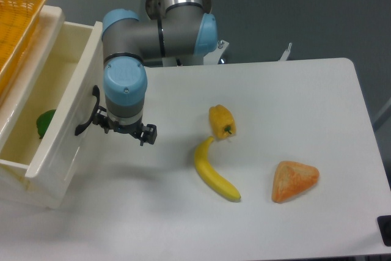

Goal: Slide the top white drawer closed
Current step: 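Keep pushing the drawer front until it sits flush with the cabinet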

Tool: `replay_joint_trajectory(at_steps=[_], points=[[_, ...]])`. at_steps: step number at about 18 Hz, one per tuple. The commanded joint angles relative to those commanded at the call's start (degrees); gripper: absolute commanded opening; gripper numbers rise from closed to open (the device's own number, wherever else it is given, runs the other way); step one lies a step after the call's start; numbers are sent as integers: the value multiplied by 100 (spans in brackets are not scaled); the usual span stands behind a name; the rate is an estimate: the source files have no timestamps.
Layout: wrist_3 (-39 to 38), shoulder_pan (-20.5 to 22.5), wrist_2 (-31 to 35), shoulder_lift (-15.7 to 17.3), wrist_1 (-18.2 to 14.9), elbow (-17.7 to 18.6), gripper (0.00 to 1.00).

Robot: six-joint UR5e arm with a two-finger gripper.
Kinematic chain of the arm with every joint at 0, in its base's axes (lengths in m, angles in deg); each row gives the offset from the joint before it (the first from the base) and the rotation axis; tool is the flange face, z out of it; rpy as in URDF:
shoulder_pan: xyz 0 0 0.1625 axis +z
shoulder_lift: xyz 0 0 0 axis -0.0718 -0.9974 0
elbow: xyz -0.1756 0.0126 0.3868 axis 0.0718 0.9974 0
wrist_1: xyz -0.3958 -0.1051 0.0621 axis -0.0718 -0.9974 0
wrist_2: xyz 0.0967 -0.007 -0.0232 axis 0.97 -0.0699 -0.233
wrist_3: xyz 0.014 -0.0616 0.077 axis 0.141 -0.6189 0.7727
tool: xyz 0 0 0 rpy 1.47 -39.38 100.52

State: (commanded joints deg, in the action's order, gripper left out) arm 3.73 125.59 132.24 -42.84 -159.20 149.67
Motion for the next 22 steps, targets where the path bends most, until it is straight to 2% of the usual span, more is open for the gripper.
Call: replay_joint_trajectory(at_steps=[11,22], points=[[-35,-290,0,35,-9,-18,100],[-150,-378,9,70,-9,-35,100]])
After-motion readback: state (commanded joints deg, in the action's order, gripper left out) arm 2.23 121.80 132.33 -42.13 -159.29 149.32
